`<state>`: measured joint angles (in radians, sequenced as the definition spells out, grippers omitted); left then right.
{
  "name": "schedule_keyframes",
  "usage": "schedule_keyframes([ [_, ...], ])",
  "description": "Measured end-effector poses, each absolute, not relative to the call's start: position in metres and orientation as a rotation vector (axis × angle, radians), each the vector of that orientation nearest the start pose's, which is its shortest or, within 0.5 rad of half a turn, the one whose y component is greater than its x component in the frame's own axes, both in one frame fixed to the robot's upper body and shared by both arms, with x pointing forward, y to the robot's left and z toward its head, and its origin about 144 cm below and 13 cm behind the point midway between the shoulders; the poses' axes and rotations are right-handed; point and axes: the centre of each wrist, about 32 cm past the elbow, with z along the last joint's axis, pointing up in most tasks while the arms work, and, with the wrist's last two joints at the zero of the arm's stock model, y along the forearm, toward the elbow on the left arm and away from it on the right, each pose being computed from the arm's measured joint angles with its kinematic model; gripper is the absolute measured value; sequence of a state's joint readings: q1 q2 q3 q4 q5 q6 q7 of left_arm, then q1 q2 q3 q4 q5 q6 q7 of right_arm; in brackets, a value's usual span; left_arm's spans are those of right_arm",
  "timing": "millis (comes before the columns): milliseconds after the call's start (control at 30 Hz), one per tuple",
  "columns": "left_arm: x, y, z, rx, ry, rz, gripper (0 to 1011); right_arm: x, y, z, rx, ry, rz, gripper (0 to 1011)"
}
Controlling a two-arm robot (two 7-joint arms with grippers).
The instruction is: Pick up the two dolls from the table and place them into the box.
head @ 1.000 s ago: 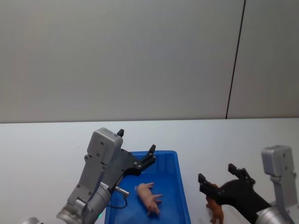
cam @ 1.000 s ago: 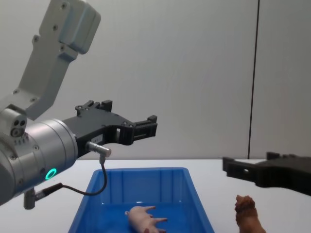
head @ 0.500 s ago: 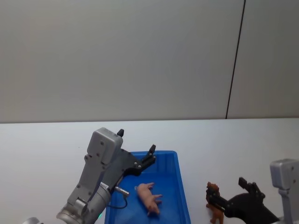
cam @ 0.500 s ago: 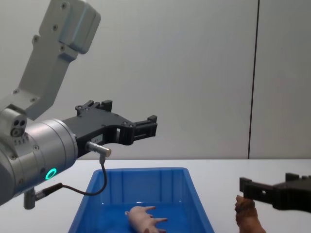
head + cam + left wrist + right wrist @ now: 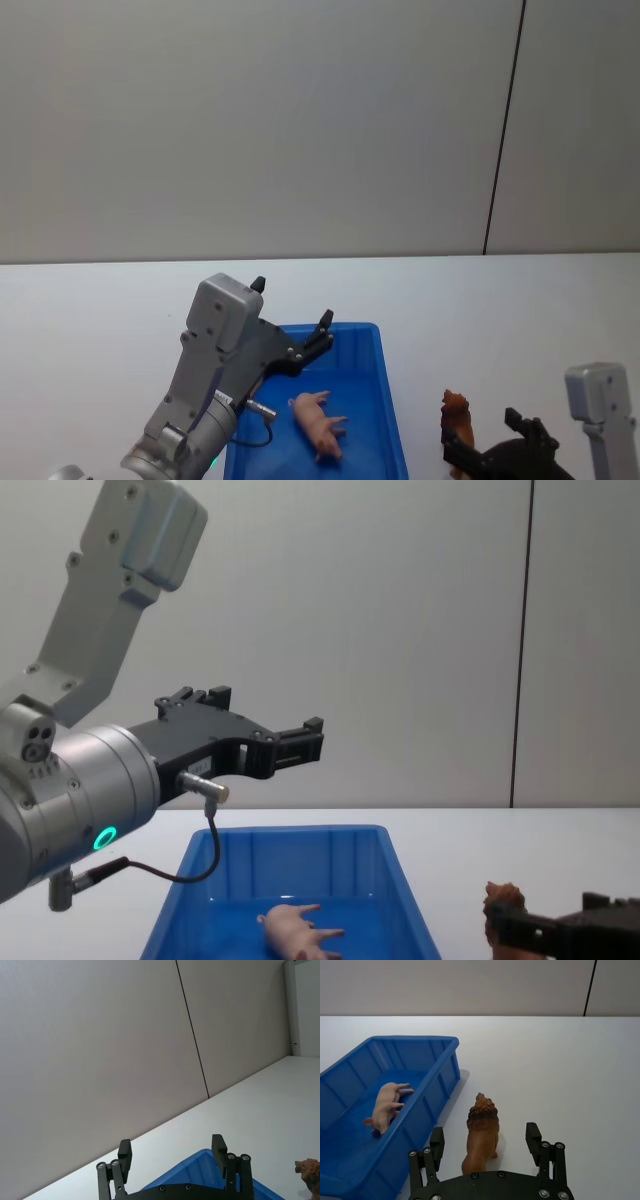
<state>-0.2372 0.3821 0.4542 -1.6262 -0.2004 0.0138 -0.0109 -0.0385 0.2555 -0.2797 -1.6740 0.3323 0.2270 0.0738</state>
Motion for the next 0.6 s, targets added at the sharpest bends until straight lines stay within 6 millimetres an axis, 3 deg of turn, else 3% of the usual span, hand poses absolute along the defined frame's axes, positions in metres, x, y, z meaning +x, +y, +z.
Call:
schedule_keyframes([
  [200, 0.492, 0.198, 1.204, 0.061, -0.268, 1.124, 1008, 0.439, -0.205, 1.14, -0.138, 0.253, -1.171, 996],
  [600, 0.492, 0.198, 1.204, 0.061, -0.268, 1.124, 1008, 0.448, -0.198, 1.133, -0.156, 0.289, -1.157, 688],
])
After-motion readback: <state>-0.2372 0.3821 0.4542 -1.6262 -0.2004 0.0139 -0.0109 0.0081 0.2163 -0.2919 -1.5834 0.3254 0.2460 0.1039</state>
